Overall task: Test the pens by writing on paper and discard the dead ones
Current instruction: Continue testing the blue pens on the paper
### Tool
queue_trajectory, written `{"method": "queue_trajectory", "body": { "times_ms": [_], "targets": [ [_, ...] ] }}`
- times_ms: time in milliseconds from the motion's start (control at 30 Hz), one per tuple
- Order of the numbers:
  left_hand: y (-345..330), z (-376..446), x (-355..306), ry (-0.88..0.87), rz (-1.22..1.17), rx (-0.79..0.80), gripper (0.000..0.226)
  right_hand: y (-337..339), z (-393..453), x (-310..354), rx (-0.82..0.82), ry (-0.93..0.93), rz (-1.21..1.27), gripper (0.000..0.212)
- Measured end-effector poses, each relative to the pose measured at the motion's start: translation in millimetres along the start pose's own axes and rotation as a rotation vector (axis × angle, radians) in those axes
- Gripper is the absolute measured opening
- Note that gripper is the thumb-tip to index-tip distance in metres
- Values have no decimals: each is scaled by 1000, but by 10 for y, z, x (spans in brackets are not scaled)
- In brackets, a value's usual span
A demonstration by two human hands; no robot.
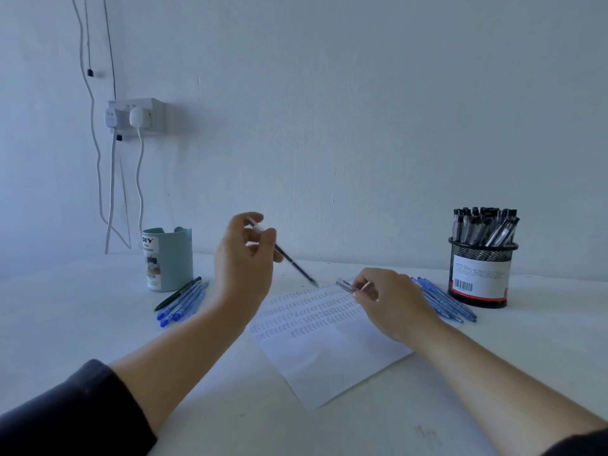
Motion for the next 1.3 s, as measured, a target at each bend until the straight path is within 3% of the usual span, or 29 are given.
{"method": "queue_trajectory", "body": {
  "times_ms": [100, 233, 633, 767, 1100, 1300],
  "targets": [
    [-10, -20, 47, 274, -202, -52, 14, -3, 0, 5, 13, -1, 9, 8],
    [-6, -26, 96, 389, -306, -73, 11, -13, 12, -7, 3, -5, 32, 7],
    [-104, -106, 137, 468, -299, 62, 4, -34, 16, 28, -4, 68, 88, 7],
    [-97, -127, 182, 517, -175, 122, 17, -29, 23, 2, -20, 64, 104, 15],
    [-99, -170, 210, 493, -46, 147, 25, 23, 60, 38, -165, 68, 228, 18],
    [-148, -122, 271, 393, 99, 239, 24, 96, 78, -98, -100, -22, 120, 14]
  ]
}}
Point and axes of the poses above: each hand's wrist, its own z-axis towards the middle knuckle, its own y-axis out of the back of the hand, x = y × z, the point moved 2 cm from there along z, towards the middle knuckle, and after that the axes turned 3 degrees about x, right-handed, at the moved point
